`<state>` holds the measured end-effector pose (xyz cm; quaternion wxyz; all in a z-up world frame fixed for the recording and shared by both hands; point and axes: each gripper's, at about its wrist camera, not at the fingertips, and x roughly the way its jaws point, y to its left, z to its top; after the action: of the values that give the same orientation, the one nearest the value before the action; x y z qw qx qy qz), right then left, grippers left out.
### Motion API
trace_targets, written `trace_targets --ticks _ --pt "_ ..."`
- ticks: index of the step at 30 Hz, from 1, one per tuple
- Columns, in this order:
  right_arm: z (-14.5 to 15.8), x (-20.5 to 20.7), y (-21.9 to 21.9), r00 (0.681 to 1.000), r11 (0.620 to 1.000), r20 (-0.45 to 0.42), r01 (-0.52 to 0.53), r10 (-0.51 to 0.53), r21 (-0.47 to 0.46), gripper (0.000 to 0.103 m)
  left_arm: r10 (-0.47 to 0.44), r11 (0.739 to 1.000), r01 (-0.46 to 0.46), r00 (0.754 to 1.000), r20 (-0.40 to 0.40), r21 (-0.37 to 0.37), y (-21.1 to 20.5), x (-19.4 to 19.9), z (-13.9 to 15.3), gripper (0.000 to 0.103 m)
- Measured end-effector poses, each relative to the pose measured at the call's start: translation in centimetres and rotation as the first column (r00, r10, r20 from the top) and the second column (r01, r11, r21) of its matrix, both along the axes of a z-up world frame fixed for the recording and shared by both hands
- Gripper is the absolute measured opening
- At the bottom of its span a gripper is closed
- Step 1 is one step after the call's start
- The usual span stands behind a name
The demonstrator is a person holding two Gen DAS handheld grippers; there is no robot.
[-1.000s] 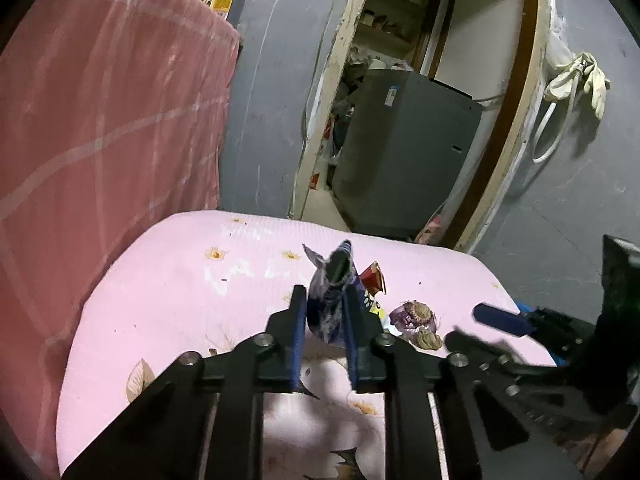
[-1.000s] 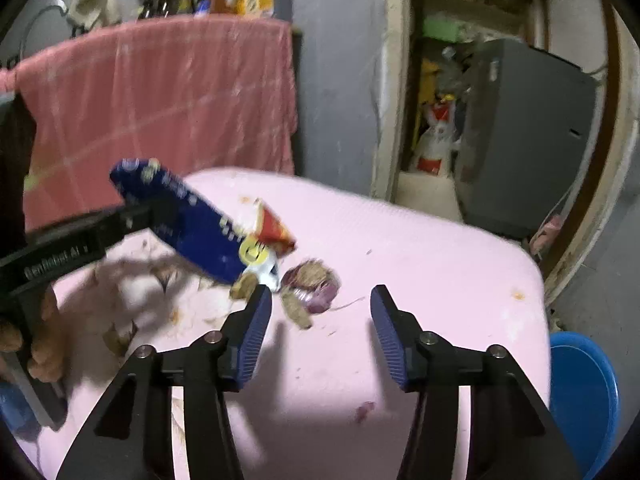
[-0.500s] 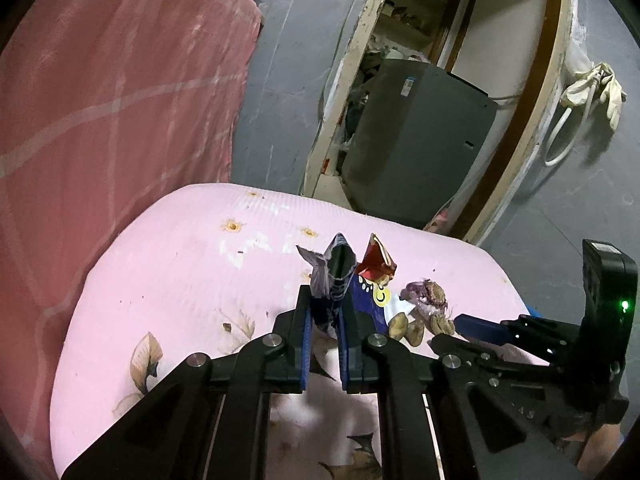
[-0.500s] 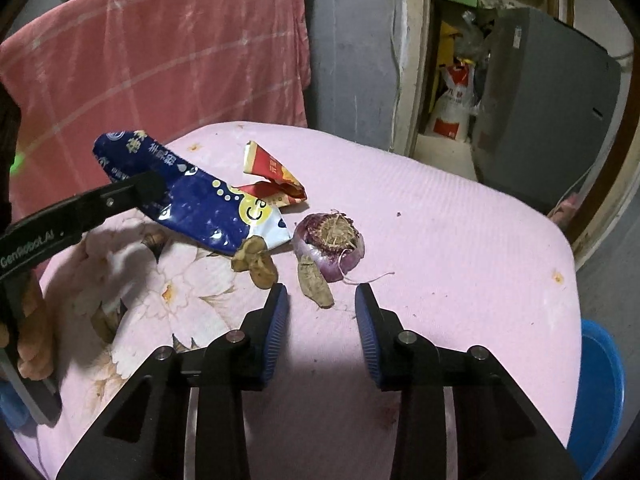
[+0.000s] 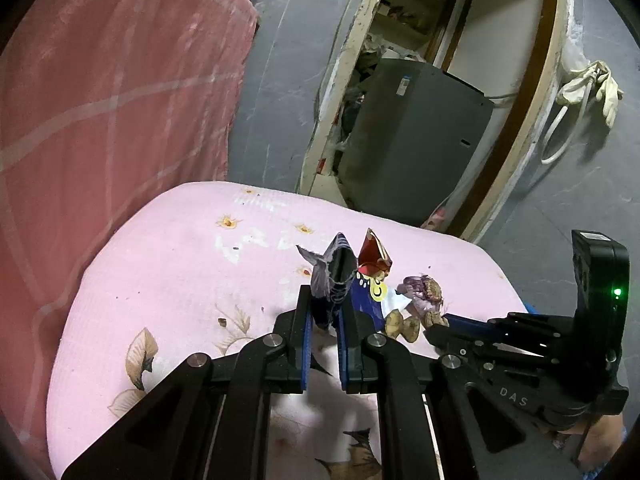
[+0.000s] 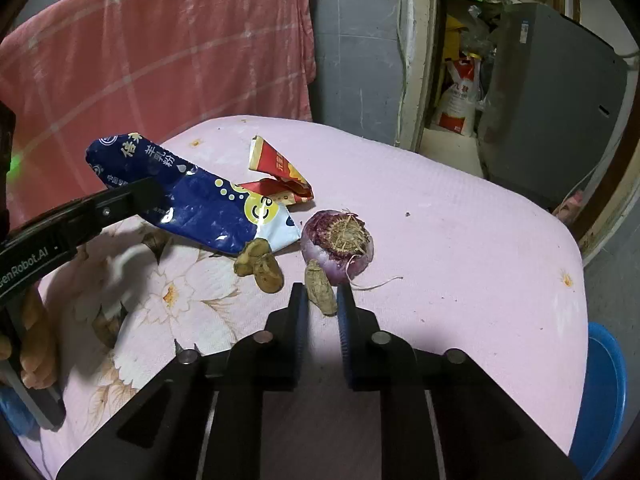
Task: Collect trash
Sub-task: 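Grasp the blue snack wrapper with the left tool while the right tool grasps a brown piece, then carry both items over the blue basin and open both tools to drop them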
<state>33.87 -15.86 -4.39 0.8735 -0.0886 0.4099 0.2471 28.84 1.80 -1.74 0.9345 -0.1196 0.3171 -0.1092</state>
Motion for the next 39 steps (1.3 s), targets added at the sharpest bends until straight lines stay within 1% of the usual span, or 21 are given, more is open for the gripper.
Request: trace_targets --ticks 3,7,14,18,24,27,28,32,35,39 --pt "-0.1 -0.2 -0.1 1.0 1.0 0.007 0.0 0.0 0.007 0.01 -0.001 1.0 0.001 1.0 0.01 -0.003 0.1 -0.2 0.0 0.008" --pt "0.1 -0.7 -0.3 0.999 1.0 0.032 0.009 -0.01 0.029 0.009 0.003 1.0 -0.003 0.999 0.049 -0.002 0.1 -1.2 0.4 0.007" --pt "1.7 -3.0 -0.8 0.986 0.997 0.165 0.018 -0.03 0.075 0.008 0.028 0.997 -0.036 0.992 0.122 0.063 -0.7 -3.4 1.6 0.007" --pt "3.0 -4.4 -1.5 0.969 0.993 0.243 0.015 -0.043 0.116 0.008 0.041 0.996 -0.054 0.986 0.162 0.077 -1.0 -4.7 2.6 0.007" --pt "6.9 -7.2 -3.9 0.914 0.976 0.391 0.02 -0.106 0.217 0.008 0.04 0.995 -0.062 0.966 0.255 0.077 -2.1 -6.4 4.9 0.007" --pt "8.7 -8.6 -5.5 0.887 0.968 0.441 0.027 -0.138 0.248 0.008 0.027 0.995 -0.055 0.95 0.31 0.084 -3.5 -7.1 6.3 0.007" --pt "9.5 -9.2 -6.2 0.872 0.965 0.464 0.032 -0.155 0.261 0.008 0.02 0.995 -0.051 0.944 0.328 0.085 -4.1 -7.3 6.8 0.007" --pt "11.3 -10.9 -8.6 0.839 0.954 0.506 0.05 -0.202 0.297 0.008 -0.015 0.995 -0.023 0.921 0.389 0.094 -6.7 -7.8 8.3 0.007" --pt "12.3 -11.9 -10.6 0.807 0.944 0.537 0.077 -0.247 0.32 0.008 -0.05 0.994 0.006 0.905 0.422 0.105 -9.0 -8.1 9.2 0.007" --pt "13.1 -13.0 -13.3 0.772 0.937 0.562 0.121 -0.297 0.329 0.008 -0.104 0.991 0.056 0.889 0.446 0.121 -12.2 -8.4 9.8 0.007"
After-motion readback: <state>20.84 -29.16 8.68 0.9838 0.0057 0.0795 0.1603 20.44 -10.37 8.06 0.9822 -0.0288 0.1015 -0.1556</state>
